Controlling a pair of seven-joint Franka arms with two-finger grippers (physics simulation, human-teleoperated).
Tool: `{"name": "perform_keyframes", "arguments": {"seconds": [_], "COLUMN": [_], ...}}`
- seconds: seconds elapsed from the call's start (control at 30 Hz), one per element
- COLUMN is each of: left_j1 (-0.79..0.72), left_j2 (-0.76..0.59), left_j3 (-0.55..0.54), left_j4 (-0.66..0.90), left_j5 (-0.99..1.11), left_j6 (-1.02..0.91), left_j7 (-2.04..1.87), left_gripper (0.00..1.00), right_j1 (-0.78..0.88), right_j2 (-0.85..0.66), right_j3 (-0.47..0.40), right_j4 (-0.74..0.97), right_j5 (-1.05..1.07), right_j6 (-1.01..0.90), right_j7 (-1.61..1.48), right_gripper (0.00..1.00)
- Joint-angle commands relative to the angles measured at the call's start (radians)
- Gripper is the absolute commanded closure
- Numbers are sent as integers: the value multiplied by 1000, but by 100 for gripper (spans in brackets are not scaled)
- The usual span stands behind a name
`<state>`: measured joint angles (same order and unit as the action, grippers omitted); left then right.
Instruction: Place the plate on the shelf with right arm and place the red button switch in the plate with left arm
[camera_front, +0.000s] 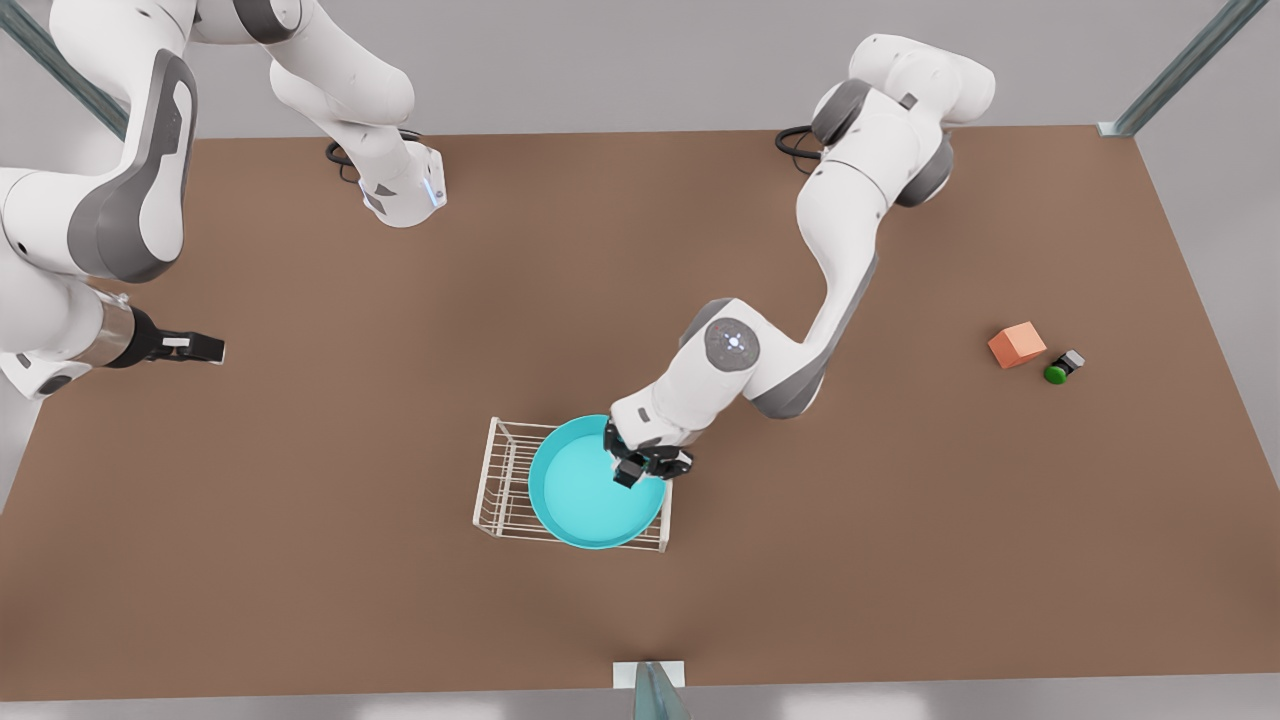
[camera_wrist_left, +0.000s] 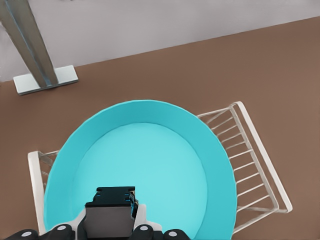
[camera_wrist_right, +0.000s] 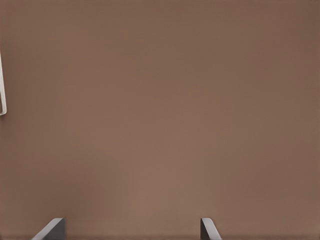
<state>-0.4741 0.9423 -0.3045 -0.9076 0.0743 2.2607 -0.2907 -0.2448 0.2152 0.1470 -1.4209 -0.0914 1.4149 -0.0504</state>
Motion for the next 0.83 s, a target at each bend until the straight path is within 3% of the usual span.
{"name": "perform_keyframes", "arguments": {"seconds": [0.0, 0.03, 0.07, 0.1, 0.23, 0.3, 0.37, 0.43, 0.53, 0.57, 0.6, 0.67, 0.8], "left_j1": [-3, -3, -3, -3, -1, 58, 224, 382, 420, 439, 390, 388, 408], "left_j2": [9, 10, 10, 10, 9, -62, -212, -298, -345, -506, -691, -694, -678], "left_j3": [1, 1, 1, 1, 1, -4, -33, -90, -105, -82, 99, 130, 133], "left_j4": [4, 7, 6, -7, -13, -11, -11, -11, -17, -274, -527, -471, -473], "left_j5": [-16, -16, -16, -11, -8, 53, 42, 50, 110, 107, -28, -76, -88], "left_j6": [149, 157, 157, 149, 131, -226, -653, -859, -972, -879, -714, -908, -922], "left_j7": [-774, -774, -772, -772, -769, -736, -435, -180, -130, 59, 153, 193, 196], "left_gripper": [63, 63, 54, 0, 0, 0, 0, 0, 0, 0, 0, 0, 0], "right_j1": [1, 1, 1, 1, 1, 1, 2, 12, 12, 12, 12, 12, 10], "right_j2": [-2, -2, 0, 0, 1, 1, 0, 3, 1, 0, -2, -2, -4], "right_j3": [0, 0, 0, 0, 0, 0, 2, 5, 5, 5, 5, 5, 3], "right_j4": [0, 0, 0, 0, 0, 0, 8, 31, 45, 45, 45, 46, 46], "right_j5": [1, 1, 1, 1, 1, 1, 1, -14, -18, -16, -16, -16, -14], "right_j6": [-7, -7, -7, -5, -5, -5, -5, -7, -19, -24, -24, -30, -31], "right_j7": [7, 6, 7, 7, 9, 10, 17, 18, 18, 20, 20, 20, 18], "right_gripper": [0, 0, 0, 0, 0, 0, 0, 0, 0, 0, 0, 0, 0]}}
